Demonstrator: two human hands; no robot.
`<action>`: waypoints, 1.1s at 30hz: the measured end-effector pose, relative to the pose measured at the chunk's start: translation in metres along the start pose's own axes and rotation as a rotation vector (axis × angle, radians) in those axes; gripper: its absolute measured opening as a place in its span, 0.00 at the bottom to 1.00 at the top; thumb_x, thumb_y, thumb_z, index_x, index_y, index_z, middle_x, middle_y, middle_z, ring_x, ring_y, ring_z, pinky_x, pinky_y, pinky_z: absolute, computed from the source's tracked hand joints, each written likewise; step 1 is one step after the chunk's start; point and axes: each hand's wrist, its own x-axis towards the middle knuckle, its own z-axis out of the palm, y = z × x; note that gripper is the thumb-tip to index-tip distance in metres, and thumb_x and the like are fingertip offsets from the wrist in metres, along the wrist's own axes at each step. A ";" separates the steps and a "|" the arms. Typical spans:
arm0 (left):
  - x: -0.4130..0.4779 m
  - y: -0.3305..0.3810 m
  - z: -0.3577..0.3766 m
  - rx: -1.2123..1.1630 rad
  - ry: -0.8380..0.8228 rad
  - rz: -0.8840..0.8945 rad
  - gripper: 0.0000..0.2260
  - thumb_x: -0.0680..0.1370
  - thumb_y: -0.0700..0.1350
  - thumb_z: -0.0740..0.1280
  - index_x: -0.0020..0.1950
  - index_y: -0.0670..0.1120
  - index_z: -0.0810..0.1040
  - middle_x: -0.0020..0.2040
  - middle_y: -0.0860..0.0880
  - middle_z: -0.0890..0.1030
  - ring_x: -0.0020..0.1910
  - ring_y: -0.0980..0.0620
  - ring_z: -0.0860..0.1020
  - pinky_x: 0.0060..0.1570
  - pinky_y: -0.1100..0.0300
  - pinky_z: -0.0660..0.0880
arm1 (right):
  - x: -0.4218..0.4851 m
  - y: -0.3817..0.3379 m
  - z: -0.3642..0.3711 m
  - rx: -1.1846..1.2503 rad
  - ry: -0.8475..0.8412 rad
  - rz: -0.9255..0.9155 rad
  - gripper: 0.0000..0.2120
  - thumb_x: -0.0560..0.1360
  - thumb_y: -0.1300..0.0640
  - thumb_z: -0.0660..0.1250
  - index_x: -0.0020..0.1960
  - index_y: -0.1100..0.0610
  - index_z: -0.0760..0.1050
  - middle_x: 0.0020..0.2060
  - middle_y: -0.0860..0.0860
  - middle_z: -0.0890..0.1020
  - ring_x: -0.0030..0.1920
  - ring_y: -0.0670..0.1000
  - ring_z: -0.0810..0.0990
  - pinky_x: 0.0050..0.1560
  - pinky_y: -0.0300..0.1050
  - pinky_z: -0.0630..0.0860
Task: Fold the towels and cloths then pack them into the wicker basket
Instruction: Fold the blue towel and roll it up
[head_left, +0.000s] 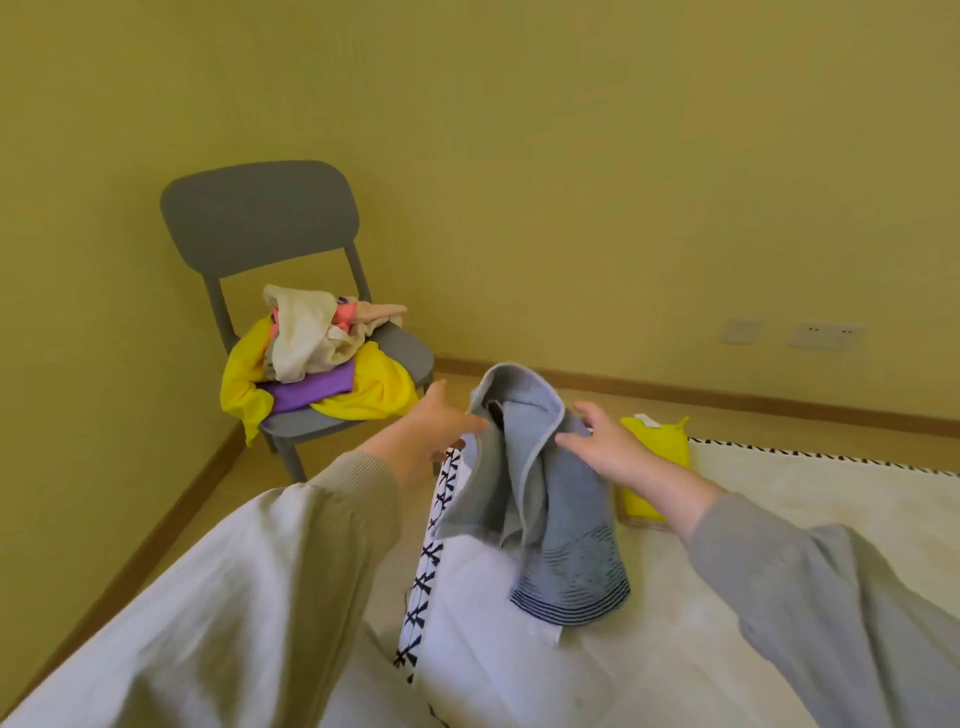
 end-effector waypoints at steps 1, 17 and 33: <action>0.002 -0.013 0.001 0.177 -0.046 -0.025 0.37 0.73 0.47 0.72 0.76 0.46 0.55 0.68 0.42 0.71 0.60 0.45 0.76 0.53 0.53 0.76 | -0.001 0.013 0.007 -0.175 -0.053 0.046 0.30 0.76 0.52 0.66 0.74 0.60 0.59 0.71 0.58 0.66 0.70 0.57 0.67 0.67 0.49 0.65; 0.006 -0.054 0.056 0.475 -0.282 0.096 0.07 0.77 0.41 0.66 0.51 0.49 0.71 0.38 0.52 0.66 0.35 0.57 0.66 0.35 0.65 0.65 | -0.013 0.111 0.078 -0.804 -0.182 -0.164 0.33 0.70 0.49 0.69 0.70 0.49 0.58 0.62 0.54 0.68 0.61 0.57 0.69 0.54 0.51 0.74; 0.003 0.009 0.029 0.454 -0.014 0.579 0.27 0.67 0.42 0.77 0.65 0.47 0.74 0.62 0.48 0.77 0.64 0.46 0.72 0.60 0.56 0.70 | 0.006 -0.031 -0.009 0.373 -0.038 -0.085 0.23 0.69 0.61 0.74 0.60 0.55 0.69 0.53 0.56 0.79 0.50 0.54 0.80 0.54 0.47 0.75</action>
